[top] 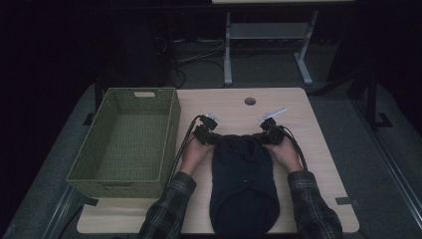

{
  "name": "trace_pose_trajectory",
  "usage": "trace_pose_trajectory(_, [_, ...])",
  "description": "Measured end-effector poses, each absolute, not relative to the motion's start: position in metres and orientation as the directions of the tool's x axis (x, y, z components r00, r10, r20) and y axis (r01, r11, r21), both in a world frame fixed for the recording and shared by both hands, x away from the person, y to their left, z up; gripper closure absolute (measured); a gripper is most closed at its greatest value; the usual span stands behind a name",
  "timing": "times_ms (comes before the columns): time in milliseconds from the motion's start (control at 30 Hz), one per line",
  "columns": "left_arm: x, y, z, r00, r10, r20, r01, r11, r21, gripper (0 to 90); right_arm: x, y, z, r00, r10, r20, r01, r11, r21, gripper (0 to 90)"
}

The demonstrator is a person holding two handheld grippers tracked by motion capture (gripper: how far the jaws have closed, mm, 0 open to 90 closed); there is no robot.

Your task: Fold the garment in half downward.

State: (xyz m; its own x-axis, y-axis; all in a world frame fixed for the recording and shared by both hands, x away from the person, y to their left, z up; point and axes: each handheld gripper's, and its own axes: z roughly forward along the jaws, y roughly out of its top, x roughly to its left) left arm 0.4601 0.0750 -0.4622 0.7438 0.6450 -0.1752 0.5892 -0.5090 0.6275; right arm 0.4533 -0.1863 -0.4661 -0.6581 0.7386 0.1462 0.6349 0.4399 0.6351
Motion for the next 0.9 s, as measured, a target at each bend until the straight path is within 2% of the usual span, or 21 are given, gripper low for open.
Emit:
trace_pose_trajectory(200, [0.459,0.073,-0.457,0.741,0.657,-0.140,0.579,-0.519,0.629,78.9,0.453,-0.185,-0.462,-0.650,0.750,0.124,0.637,0.449,0.626,85.5])
trace_pose_trajectory(400, [0.460,0.072,-0.443,0.741,0.661,-0.117,0.553,-0.502,0.665,79.0,0.452,-0.195,-0.449,-0.635,0.759,0.144,0.626,0.396,0.672,85.3])
trace_pose_trajectory(500, [0.459,0.072,-0.434,0.740,0.666,-0.087,0.528,-0.498,0.688,79.0,0.454,-0.196,-0.438,-0.638,0.757,0.138,0.618,0.398,0.678,85.3])
trace_pose_trajectory(900, [0.456,0.081,-0.391,0.712,0.700,-0.057,0.470,-0.414,0.780,79.0,0.452,-0.193,-0.395,-0.641,0.763,0.088,0.535,0.362,0.764,85.3])
